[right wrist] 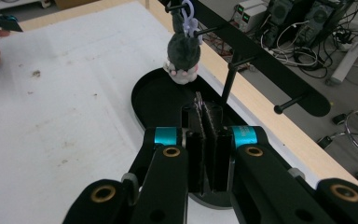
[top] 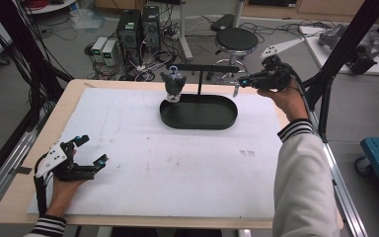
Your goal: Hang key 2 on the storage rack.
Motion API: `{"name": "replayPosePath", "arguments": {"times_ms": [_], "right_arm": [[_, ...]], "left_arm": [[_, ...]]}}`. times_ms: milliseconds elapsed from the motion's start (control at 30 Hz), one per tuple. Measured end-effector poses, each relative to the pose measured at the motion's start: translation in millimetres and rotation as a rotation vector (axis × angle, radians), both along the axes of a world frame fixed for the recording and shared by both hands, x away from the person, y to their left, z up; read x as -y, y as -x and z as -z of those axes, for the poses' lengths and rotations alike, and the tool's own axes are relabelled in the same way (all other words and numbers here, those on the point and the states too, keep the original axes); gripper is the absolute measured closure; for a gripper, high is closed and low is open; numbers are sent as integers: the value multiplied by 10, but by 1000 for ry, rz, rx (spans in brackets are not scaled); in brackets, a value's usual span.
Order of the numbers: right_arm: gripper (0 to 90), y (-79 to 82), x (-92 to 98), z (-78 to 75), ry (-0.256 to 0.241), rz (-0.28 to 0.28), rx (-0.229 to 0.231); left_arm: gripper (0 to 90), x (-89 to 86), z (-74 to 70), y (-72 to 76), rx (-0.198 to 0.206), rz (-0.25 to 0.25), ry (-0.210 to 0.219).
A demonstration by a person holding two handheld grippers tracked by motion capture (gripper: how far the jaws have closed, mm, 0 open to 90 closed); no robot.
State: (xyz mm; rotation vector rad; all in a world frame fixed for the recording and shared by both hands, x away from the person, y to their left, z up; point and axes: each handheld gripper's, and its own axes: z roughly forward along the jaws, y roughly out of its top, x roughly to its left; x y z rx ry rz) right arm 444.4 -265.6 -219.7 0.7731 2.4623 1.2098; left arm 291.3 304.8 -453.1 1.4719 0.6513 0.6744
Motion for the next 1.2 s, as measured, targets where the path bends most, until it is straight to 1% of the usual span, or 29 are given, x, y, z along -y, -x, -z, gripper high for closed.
{"name": "replayPosePath", "arguments": {"times_ms": [67, 167, 300, 333, 400, 467, 567, 667, 700, 733, 800, 833, 867, 900, 967, 1200], "right_arm": [[884, -69, -34, -8, 20, -3, -7], [884, -142, -71, -22, 35, -12, -7], [884, -236, -91, -22, 44, -6, -16], [884, -262, -99, -19, 46, 0, -25], [884, -317, -119, -16, 66, 1, -36], [884, -356, -134, -22, 74, -4, -35], [884, -421, -149, -27, 81, 5, -42], [884, -471, -157, -26, 89, 7, -48], [884, -493, -162, -25, 94, 5, -44], [884, -511, -172, -25, 93, 8, -55], [884, -540, -184, -23, 111, 8, -46], [884, -553, -184, -18, 106, 9, -46], [884, -571, -179, -7, 99, 13, -48], [884, -588, -169, 3, 110, 15, -49], [884, -603, -151, 19, 113, 23, -60], [884, -655, -82, 54, 123, 40, -59]], "left_arm": [[17, 0, 0, -1, 0, 0, 1], [17, -2, 1, -2, -1, -1, 2], [17, 0, 0, 0, 0, -1, -1], [17, 0, 0, 0, 0, -1, -1], [17, 0, 0, -1, -1, -1, 1], [17, 0, 0, 0, 0, -1, 1], [17, 0, 0, 1, 0, -1, -1], [17, 0, 0, 0, 0, -1, -1], [17, 0, 0, 0, 0, -1, -1], [17, 1, 0, 0, 0, -2, 0], [17, 1, 0, 0, -1, -2, 0], [17, 1, 0, 0, -1, -2, 0], [17, 1, 0, 0, -1, -2, -1], [17, 1, 0, 0, 0, -2, -1], [17, 0, -1, 0, 0, -1, -7], [17, 5, 0, 0, 3, -3, -6]]}}
